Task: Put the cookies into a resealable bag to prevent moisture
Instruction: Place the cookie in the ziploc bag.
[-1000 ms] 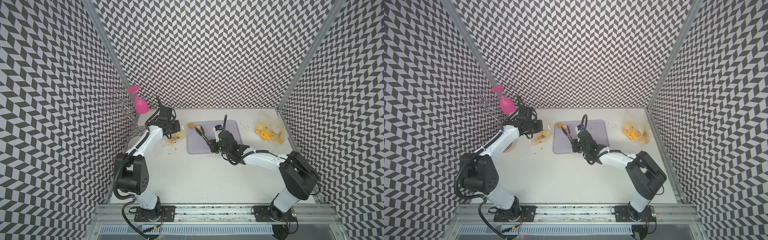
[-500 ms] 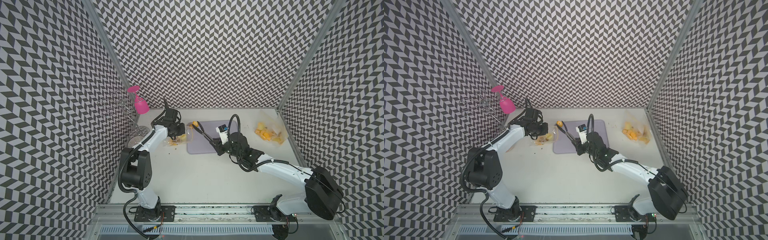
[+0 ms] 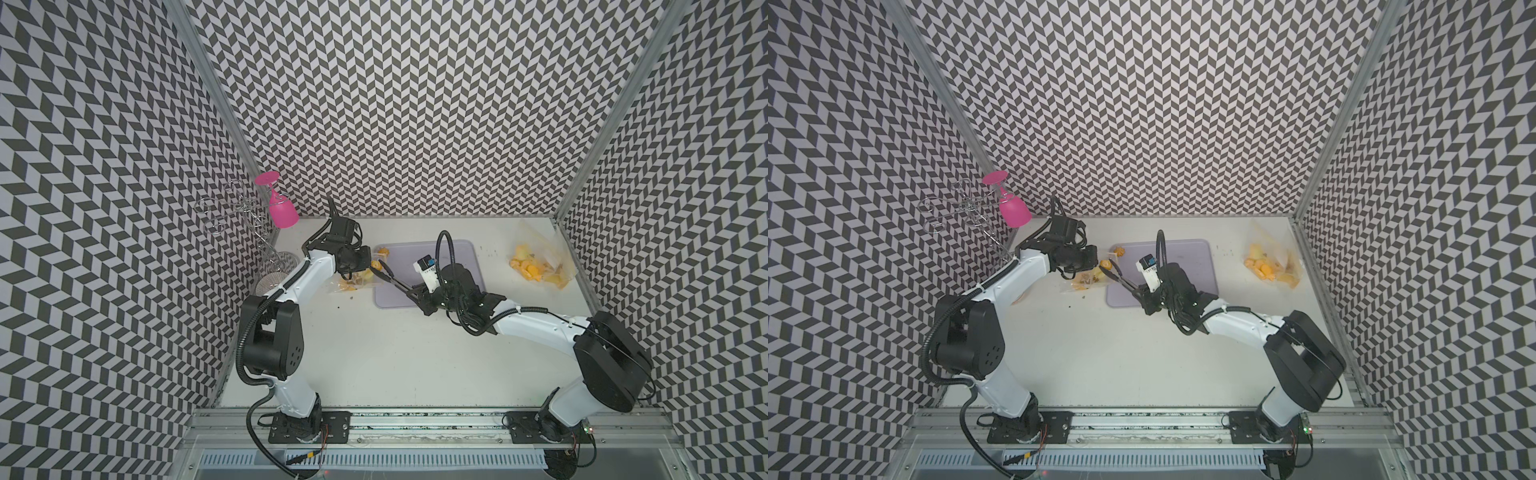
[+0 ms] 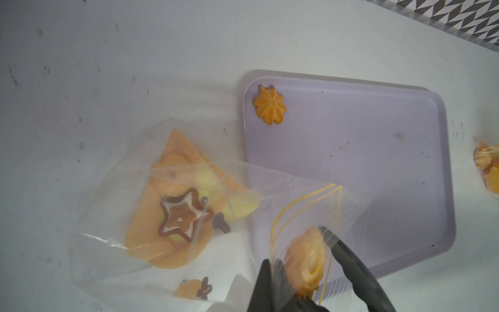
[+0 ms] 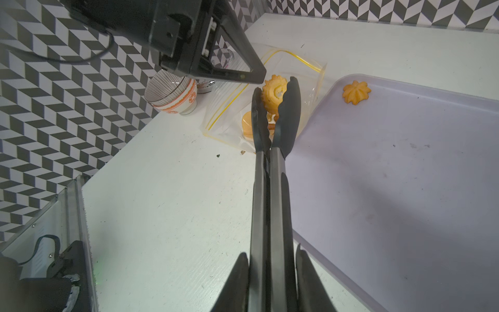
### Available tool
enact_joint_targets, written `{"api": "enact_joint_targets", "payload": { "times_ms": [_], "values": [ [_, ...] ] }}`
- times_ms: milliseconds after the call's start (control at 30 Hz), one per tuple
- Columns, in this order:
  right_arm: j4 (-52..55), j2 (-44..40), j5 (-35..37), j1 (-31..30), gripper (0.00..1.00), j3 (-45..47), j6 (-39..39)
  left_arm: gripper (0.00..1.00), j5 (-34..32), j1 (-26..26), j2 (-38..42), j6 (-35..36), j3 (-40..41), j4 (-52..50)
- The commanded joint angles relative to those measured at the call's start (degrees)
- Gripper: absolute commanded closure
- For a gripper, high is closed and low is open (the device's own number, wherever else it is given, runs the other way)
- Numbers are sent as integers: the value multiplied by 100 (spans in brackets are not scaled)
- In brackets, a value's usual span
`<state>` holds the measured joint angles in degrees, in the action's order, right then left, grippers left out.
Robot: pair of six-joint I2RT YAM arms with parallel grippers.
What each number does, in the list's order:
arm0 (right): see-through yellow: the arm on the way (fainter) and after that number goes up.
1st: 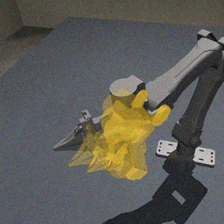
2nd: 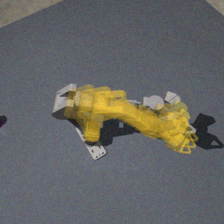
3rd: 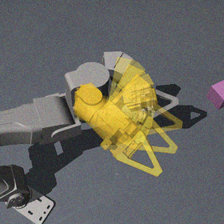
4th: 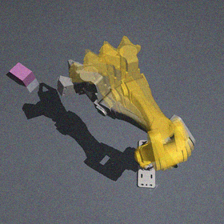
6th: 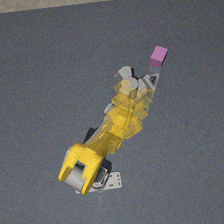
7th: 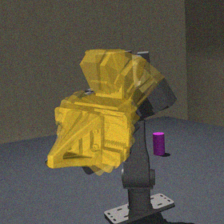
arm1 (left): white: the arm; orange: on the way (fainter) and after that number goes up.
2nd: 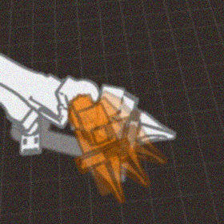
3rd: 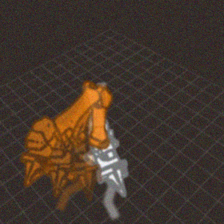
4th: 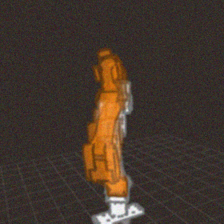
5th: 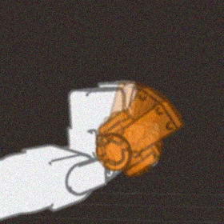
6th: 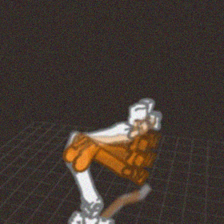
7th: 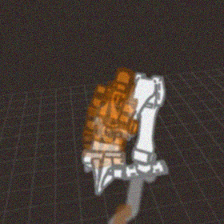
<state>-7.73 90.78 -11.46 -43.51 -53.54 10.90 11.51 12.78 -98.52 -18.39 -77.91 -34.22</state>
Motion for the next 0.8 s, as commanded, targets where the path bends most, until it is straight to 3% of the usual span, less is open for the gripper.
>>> {"api": "enact_joint_targets", "payload": {
  "times_ms": [0, 500, 600, 667, 767],
  "values": [
    [-401, -151, -24, -35, 74, -105, -75, 100, 73, 23, 91, 94, -128, 139],
    [-329, -497, 136, -33, 70, 28, -83, 100, -63, 23, 107, 71, -137, 101],
    [-734, -890, 501, -31, 72, 434, 58, 100, -335, -30, 174, -15, -116, 68],
    [-1077, -1118, 1125, -11, 74, 790, 334, 100, -456, -143, 240, -113, -80, 64],
    [-1392, -1064, 1621, 85, 74, 1043, 493, 100, -598, -279, 422, -207, 19, 166]
  ]
}}
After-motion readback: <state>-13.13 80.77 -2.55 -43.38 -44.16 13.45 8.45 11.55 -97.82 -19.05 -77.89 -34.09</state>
